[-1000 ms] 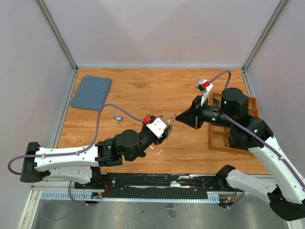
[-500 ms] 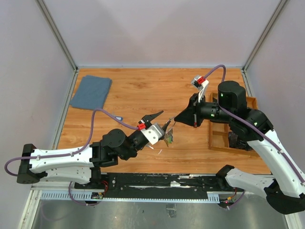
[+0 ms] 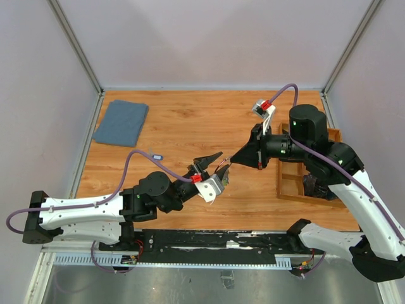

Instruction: Put the keys on the keyring

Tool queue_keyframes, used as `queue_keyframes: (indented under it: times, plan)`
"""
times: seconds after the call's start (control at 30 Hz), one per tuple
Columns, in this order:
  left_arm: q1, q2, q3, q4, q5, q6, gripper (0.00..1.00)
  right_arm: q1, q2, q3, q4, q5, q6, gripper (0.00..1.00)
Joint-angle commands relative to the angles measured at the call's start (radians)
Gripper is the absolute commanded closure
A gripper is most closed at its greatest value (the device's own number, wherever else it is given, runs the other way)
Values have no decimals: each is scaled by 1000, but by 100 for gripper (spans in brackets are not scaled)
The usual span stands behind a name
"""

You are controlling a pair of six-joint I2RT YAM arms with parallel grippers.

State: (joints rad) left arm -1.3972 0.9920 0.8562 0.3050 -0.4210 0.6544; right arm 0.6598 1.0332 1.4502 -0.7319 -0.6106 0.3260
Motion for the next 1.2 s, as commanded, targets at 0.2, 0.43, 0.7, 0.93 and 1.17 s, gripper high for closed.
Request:
queue_keyframes:
  times: [0.2, 0.43, 0.7, 0.93, 1.17]
  plan:
    - [-4, 34, 56, -14, 7, 31, 59, -14, -2, 30, 12, -76, 16, 99]
    - [-6, 39, 60, -17, 3, 37, 66, -14, -5, 34, 1, -80, 15, 99]
    - [-15, 44, 69, -39, -3, 34, 76, -14, -11, 19, -2, -69, 17, 99]
    - [-26, 64, 90, -63, -6, 29, 79, -14, -9, 7, -7, -55, 18, 99]
    - [-29, 72, 98, -73, -35, 19, 99, -14, -16, 5, -16, -22, 6, 100]
